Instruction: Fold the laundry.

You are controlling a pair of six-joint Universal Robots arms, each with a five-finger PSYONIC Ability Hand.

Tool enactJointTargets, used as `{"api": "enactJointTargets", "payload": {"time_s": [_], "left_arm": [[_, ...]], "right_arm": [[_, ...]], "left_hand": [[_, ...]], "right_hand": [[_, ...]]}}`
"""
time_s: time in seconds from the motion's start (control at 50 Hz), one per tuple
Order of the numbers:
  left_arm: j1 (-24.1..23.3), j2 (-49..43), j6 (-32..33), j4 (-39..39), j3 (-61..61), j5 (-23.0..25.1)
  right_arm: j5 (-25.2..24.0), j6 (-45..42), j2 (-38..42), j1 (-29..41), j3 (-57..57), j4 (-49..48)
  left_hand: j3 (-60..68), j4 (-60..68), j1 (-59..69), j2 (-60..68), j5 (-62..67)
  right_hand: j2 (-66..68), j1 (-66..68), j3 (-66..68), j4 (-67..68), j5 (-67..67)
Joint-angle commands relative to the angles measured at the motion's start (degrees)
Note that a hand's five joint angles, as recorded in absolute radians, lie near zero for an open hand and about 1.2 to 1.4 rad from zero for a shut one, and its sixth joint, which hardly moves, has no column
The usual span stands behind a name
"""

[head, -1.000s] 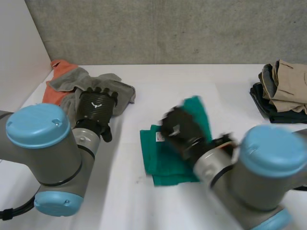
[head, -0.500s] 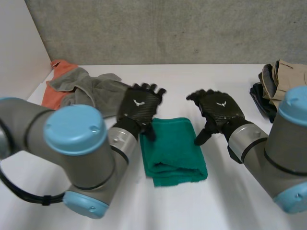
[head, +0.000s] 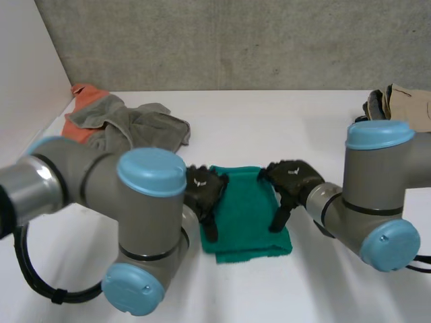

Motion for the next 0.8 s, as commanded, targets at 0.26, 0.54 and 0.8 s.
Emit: {"api": "enactJointTargets", "payload": {"time_s": [0.26, 0.54, 0.8], "left_arm": [[8.2, 20.58, 0.02, -0.24, -5.91, 39.47], [8.39, 20.67, 0.11, -0.16, -6.27, 36.5], [8.56, 20.76, -0.06, 0.02, -6.18, 36.42]], "right_arm": [[-0.83, -8.97, -13.54, 5.36, 30.13, -26.92], [-0.48, -9.15, -3.96, 5.89, 25.4, -31.59], [-1.18, -8.27, -1.32, 5.89, 19.33, -33.52]], "left_hand": [[1.2, 1.55, 2.14, 1.6, 0.51], [1.2, 1.55, 2.14, 1.6, 0.51], [1.2, 1.55, 2.14, 1.6, 0.51]], "right_hand": [[-2.43, 0.02, -2.21, -3.41, -3.31], [-2.43, 0.02, -2.21, -3.41, -3.31], [42.05, 44.51, 42.27, 41.07, 41.18]]}}
